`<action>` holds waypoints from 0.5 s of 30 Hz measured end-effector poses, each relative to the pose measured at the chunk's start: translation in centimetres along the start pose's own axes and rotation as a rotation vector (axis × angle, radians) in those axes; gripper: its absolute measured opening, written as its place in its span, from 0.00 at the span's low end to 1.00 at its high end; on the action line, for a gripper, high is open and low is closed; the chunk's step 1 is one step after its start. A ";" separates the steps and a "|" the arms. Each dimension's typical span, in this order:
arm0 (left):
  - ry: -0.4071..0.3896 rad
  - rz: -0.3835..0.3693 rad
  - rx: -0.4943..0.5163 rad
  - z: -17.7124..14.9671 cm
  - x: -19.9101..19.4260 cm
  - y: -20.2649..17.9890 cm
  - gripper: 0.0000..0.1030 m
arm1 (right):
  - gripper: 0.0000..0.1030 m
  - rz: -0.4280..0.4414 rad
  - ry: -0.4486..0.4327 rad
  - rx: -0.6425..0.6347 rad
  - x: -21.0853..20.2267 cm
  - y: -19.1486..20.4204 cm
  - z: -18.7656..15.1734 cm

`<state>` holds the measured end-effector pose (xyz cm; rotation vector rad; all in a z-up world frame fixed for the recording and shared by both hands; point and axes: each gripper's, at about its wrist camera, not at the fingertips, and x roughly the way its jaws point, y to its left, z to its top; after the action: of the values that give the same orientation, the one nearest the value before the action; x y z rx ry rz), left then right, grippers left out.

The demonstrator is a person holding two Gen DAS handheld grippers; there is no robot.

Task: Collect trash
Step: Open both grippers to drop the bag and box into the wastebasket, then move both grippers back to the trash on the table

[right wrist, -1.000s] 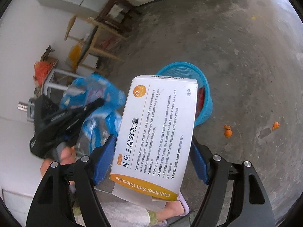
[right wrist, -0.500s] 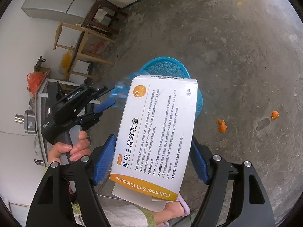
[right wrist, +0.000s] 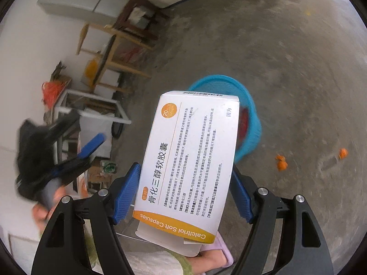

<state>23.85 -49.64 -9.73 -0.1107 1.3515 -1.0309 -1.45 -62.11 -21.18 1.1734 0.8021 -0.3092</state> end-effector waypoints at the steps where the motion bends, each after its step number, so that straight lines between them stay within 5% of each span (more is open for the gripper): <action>1: -0.012 0.011 0.011 -0.5 -1.9 -0.4 0.69 | 0.71 0.000 0.003 -0.017 0.6 0.8 0.4; 4: -0.062 0.019 0.051 -2.0 -6.9 -1.2 0.69 | 0.74 -0.012 0.046 -0.083 4.6 4.0 2.4; 9: -0.172 0.062 0.170 -8.4 -16.2 -1.3 0.75 | 0.83 -0.161 0.075 -0.120 11.9 4.8 4.9; 15: -0.256 0.077 0.170 -17.5 -24.7 2.7 0.77 | 0.83 -0.158 0.068 -0.043 12.1 2.1 4.1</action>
<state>13.91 -23.42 2.01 -0.0604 1.0257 -1.0256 9.81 -62.84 -27.50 1.0874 0.9594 -0.3822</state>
